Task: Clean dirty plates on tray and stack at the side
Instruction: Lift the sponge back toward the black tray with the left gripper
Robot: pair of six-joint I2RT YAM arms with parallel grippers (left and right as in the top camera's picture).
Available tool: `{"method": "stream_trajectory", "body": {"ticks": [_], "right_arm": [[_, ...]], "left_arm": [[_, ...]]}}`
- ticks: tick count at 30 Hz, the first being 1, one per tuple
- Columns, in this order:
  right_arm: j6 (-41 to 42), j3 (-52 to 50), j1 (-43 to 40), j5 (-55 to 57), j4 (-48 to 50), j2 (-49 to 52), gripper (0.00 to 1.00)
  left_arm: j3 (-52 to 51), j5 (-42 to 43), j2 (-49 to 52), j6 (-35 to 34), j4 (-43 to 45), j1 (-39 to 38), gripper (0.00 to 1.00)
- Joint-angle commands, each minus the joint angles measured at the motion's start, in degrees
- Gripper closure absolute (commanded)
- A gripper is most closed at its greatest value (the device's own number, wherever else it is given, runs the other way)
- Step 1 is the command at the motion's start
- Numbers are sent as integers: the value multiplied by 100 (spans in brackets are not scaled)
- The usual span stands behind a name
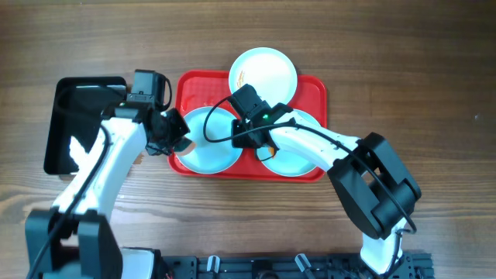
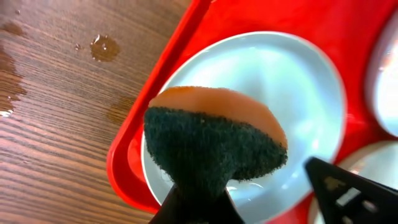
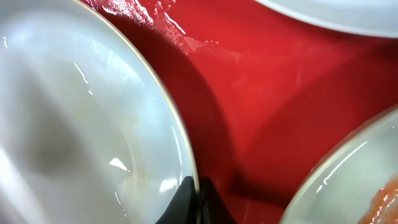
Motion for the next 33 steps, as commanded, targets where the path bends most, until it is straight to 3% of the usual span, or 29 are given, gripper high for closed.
{"method": "stream_trajectory", "body": {"ticks": [1,10,17,33], "right_arm": [[59,59,-20,227,-70,96,96],[-426,157,-20,98,-111,-44,96],[-1005,334,-20,529,-378,-647,96],[-1711,367,0,2170,-688,-1729,96]], "left_arm": [[-24,94,-422,48,-20,37,96],[-24,2,-1163,46,-125,562,96],[-26,4,-1259,46,-737,1113,96],[-26,221,-1255,46,-883,811,96]]}}
